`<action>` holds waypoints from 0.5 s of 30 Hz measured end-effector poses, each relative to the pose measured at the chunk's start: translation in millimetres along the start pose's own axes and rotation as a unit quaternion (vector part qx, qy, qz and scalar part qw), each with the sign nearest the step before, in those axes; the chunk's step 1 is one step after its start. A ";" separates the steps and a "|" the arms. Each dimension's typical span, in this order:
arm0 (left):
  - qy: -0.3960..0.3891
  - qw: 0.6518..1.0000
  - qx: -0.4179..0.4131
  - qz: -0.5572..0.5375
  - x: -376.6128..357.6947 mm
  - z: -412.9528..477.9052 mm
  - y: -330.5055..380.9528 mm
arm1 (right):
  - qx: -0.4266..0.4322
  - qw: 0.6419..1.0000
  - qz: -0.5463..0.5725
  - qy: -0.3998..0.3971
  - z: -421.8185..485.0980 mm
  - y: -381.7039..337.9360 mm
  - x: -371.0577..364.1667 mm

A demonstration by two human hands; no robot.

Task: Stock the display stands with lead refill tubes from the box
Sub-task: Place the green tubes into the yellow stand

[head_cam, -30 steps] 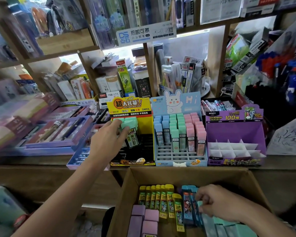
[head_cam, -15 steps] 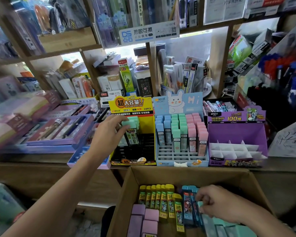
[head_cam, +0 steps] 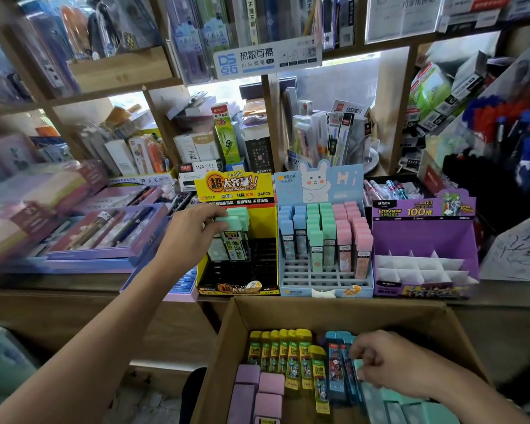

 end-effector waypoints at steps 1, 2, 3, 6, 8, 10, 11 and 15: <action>0.006 1.000 0.003 -0.003 0.0 -1.2 0.6 | 0.000 1.000 0.000 0.001 -0.1 0.1 0.1; 0.010 1.000 0.005 -0.005 -0.3 -2.2 1.3 | 0.000 1.000 0.000 0.000 -0.1 -0.1 0.0; 0.012 1.000 0.006 -0.005 -0.8 -2.7 2.0 | 0.000 1.000 0.000 -0.001 -0.3 -0.3 -0.2; 0.001 1.000 0.005 -0.004 -1.7 -1.0 2.2 | 0.004 1.000 -0.004 -0.003 -1.0 -1.4 -0.4; -0.015 1.000 -0.009 0.006 -1.9 1.0 3.3 | 0.009 1.000 -0.007 -0.003 -1.4 -1.9 -0.1; -0.025 0.999 -0.017 0.014 -1.6 2.0 4.7 | 0.012 1.000 -0.008 -0.003 -1.9 -2.2 0.2; -0.025 0.999 -0.015 0.015 -1.1 2.5 4.7 | 0.012 1.000 -0.007 -0.004 -2.4 -2.4 0.4; -0.008 1.000 0.007 -0.002 -1.0 3.9 1.1 | 0.013 1.000 -0.009 -0.006 -3.3 -3.1 0.2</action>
Point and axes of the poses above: each hand's wrist, its own z-axis towards the middle knuckle, its own x-axis out of the back of the hand, y = z × x, the point moved 7 cm from there along z, towards the middle knuckle, and after that the axes turned 7 degrees about y, right-handed, at the moved point
